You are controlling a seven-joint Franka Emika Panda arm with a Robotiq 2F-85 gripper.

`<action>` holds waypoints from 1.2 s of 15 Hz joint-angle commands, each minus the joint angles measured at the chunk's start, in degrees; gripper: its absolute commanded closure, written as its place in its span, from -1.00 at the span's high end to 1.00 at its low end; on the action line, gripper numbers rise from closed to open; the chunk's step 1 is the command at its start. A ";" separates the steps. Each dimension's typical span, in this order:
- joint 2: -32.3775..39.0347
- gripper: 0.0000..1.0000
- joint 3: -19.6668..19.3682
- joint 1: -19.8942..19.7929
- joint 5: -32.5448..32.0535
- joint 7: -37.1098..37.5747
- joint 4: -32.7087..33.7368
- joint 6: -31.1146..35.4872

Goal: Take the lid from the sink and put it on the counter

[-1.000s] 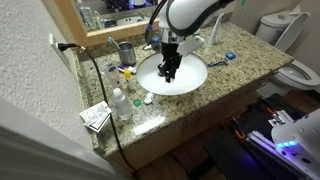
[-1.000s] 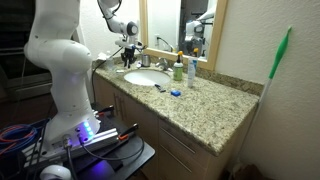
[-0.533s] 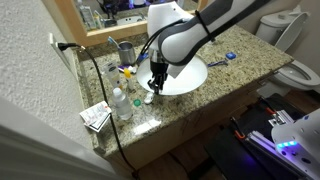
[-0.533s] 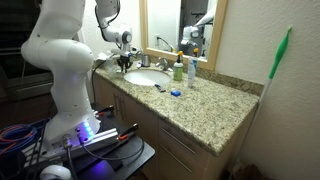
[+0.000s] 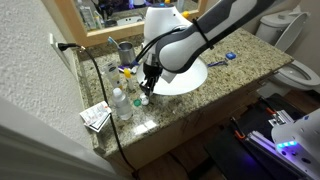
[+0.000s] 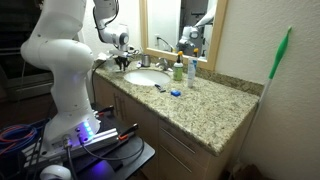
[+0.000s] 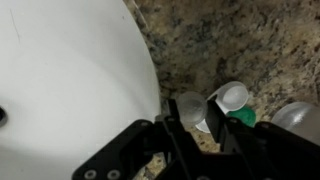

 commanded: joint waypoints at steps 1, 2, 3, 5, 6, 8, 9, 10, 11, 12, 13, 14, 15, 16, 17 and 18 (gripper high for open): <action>-2.58 -0.83 -0.19 -0.01 -1.65 -0.87 -2.42 0.74; -2.40 -0.83 -0.12 0.09 -1.98 -0.91 -2.10 0.16; -1.68 -0.83 0.07 0.07 -2.04 -1.12 -1.57 0.06; -0.81 -0.83 0.31 0.40 -2.36 -1.35 -1.26 0.95; -0.37 -0.83 0.55 0.40 -2.29 -1.66 -1.01 0.96; 0.02 -0.83 1.15 0.55 -1.91 -2.30 -0.81 1.04; -0.81 -0.83 1.88 0.08 -1.17 -3.28 -1.27 0.70; -1.16 -0.83 2.26 0.04 -1.04 -3.69 -1.50 1.07; -1.53 -0.83 2.72 -0.12 -0.83 -4.32 -1.73 1.14; -1.56 -0.83 3.10 -0.22 -0.69 -4.88 -1.69 0.91; -1.31 -0.83 3.15 -0.06 -0.96 -5.18 -1.72 1.21; -0.75 -0.83 3.06 0.15 -1.25 -5.19 -1.33 0.84; -0.21 -0.83 3.03 0.30 -1.42 -5.26 -1.05 0.68; 0.22 -0.83 2.87 0.49 -1.72 -5.24 -1.00 1.28; 0.44 -0.83 2.88 0.51 -1.73 -5.33 -0.87 0.90; 0.58 -0.83 2.75 0.63 -1.97 -5.35 -0.93 1.32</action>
